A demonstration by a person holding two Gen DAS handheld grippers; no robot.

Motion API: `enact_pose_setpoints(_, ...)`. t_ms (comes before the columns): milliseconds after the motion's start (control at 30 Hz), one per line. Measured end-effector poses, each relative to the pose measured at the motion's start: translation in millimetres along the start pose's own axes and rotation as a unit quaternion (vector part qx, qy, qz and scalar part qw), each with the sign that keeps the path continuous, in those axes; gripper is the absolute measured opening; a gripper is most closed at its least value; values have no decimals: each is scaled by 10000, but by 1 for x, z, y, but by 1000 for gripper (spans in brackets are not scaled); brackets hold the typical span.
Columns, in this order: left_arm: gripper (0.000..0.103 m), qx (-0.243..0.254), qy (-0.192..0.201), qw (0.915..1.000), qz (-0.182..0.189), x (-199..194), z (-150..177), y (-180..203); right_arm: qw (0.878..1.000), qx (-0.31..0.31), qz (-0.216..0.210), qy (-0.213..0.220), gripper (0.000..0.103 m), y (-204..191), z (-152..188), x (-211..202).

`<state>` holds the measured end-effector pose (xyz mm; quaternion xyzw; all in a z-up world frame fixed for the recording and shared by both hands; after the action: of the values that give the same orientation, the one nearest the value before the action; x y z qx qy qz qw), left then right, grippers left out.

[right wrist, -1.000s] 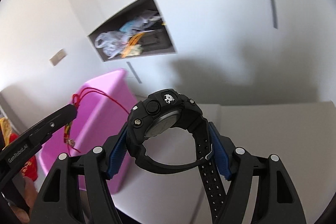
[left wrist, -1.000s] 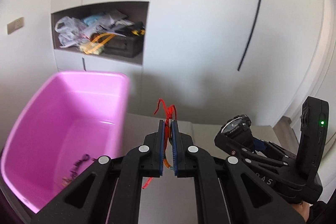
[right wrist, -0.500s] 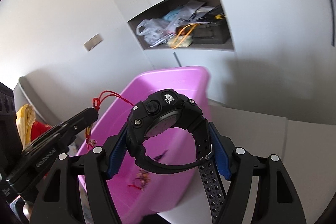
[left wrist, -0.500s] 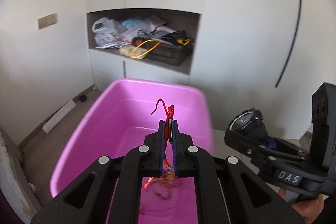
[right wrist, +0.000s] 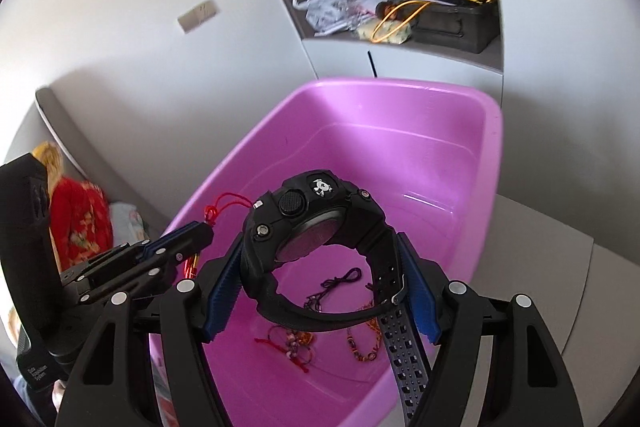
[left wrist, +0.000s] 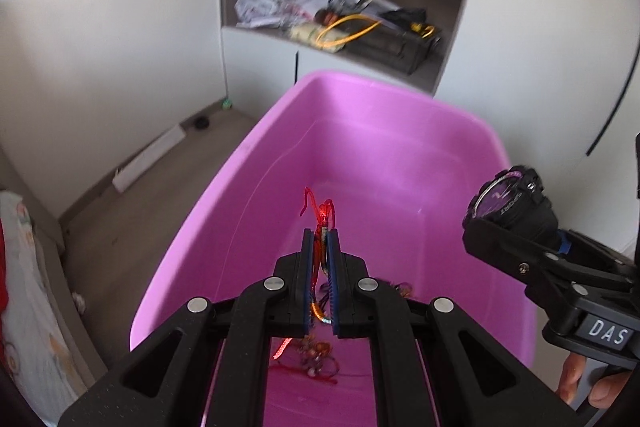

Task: Organize jewelry
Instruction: 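Carry both items over the pink tub and open both tools to drop them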

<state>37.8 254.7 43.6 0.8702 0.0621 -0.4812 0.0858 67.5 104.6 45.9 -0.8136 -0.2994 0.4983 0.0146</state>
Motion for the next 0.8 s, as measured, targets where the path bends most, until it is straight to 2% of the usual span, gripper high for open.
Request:
enact_pose_setpoints(333,7,-186,-462,9985,-244,23,3,-7,9990,-48,160,-411,69,-2,-3,27)
enact_pose_setpoints(567,10,-266,-522,9979,-292,26,4,-5,9985,-84,299,-448,69,-3,-5,28)
enact_pose_setpoints(633,21,-291,-537,9976,-311,26,2,-5,9990,-49,295,-341,70,-2,-8,22)
enact_pose_setpoints(667,40,-313,-517,9976,-330,25,3,-5,9990,-17,304,-334,70,-1,-9,20)
enact_pose_setpoints(700,66,-339,-480,9976,-380,22,4,-5,9990,14,305,-341,70,0,-10,18)
enact_pose_setpoints(767,90,-402,-278,9977,-465,12,4,-6,9989,86,310,-342,70,4,-12,12)
enact_pose_setpoints(800,94,-412,-198,9977,-495,8,4,-6,9988,136,336,-321,70,6,-11,9)
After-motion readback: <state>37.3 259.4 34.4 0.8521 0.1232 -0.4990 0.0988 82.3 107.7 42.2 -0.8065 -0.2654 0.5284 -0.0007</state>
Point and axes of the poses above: each gripper's, at about its wrist camera, not at the fingertips, and x roughly the way its jaws point, y to its right, z to its underside, the point moved 1 cm from there along x, roughly the way its jaws point, and after that the axes turned 9 degrees about -y, right-handed, at the moved point
